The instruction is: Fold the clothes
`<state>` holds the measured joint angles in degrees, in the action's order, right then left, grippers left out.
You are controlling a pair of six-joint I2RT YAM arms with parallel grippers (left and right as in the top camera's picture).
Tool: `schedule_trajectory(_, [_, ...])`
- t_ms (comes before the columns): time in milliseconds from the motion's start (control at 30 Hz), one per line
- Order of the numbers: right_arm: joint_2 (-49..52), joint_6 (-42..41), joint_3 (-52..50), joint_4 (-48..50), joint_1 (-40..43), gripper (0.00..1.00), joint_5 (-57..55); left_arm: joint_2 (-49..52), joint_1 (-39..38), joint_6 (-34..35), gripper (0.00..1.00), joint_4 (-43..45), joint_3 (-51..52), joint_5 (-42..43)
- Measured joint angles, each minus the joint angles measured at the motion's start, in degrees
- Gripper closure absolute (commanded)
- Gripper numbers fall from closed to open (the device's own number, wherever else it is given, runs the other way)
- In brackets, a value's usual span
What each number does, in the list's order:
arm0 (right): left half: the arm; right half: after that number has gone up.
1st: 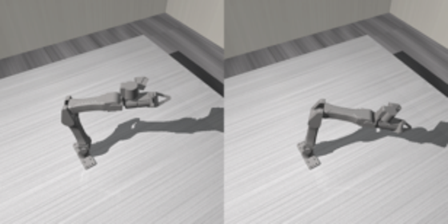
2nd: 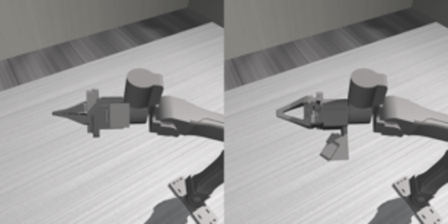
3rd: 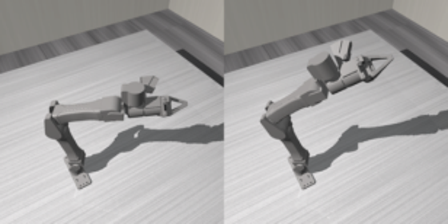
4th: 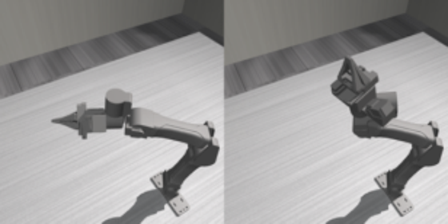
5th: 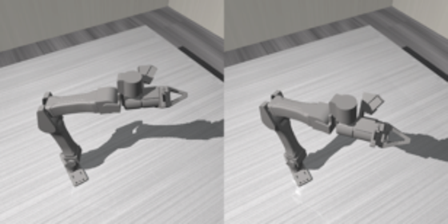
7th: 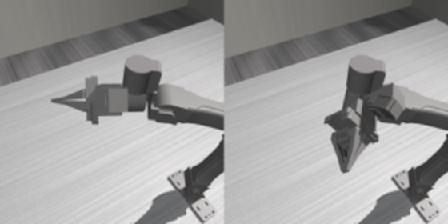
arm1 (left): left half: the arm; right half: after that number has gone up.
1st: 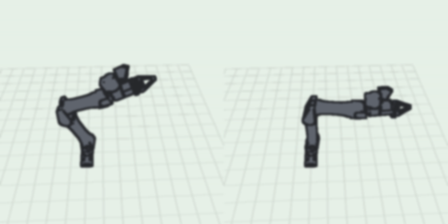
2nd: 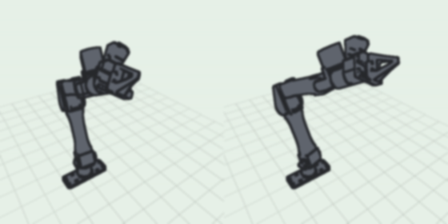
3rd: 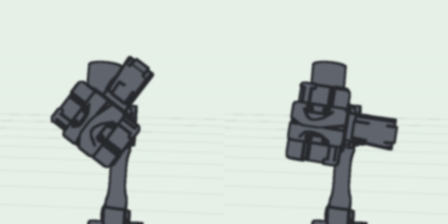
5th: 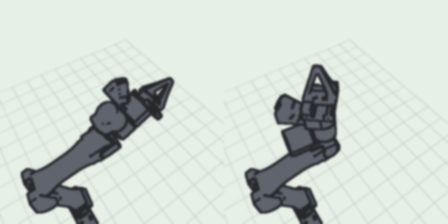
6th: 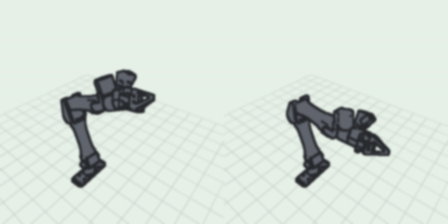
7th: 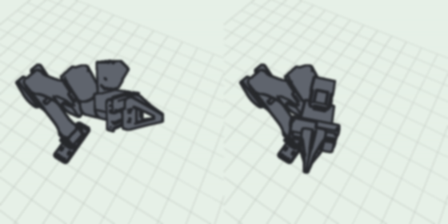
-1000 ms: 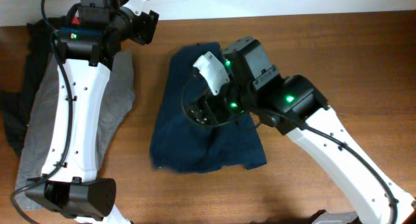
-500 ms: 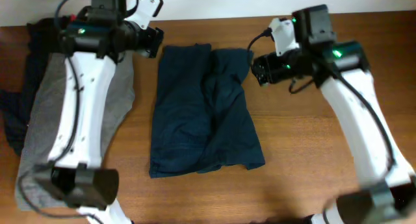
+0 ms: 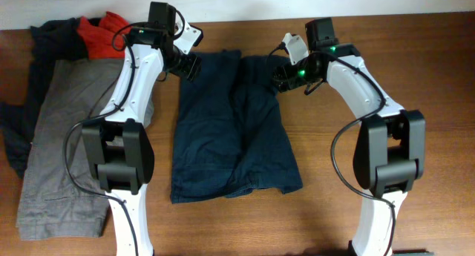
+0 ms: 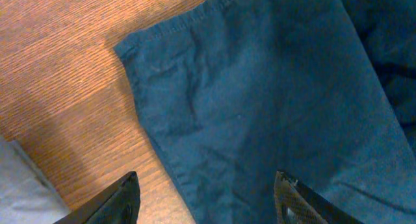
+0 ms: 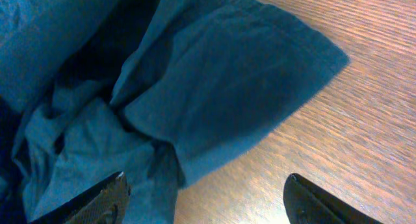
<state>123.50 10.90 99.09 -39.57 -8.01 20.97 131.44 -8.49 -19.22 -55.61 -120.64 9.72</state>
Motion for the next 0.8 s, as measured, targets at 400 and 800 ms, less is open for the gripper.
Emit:
schedule_trajectory(400, [7.0,-3.3,0.0,10.4,0.0,0.33,0.1,7.9,0.0,0.0,0.53,7.6,0.0,-0.3])
schedule_trajectory(800, [7.4,-5.7,0.0,11.8,0.0,0.93,-0.5,11.8,0.0,2.6,0.90,10.8,0.0,-1.2])
